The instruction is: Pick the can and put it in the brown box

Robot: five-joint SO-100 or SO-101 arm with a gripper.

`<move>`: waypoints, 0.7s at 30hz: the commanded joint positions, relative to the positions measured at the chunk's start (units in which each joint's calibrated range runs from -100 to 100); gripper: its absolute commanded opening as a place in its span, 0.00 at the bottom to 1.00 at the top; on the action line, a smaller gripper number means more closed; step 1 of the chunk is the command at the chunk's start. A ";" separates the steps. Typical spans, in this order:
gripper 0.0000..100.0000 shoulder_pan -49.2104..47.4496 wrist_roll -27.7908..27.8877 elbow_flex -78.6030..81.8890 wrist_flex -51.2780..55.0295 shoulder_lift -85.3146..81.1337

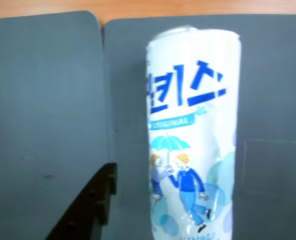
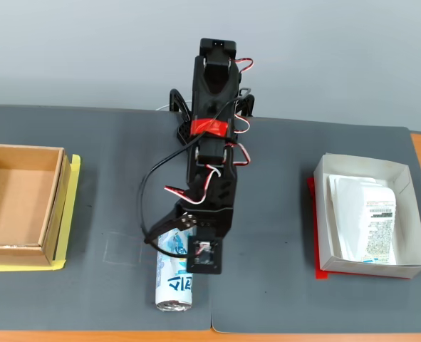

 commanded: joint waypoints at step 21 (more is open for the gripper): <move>0.49 1.82 3.85 -3.39 -4.46 12.57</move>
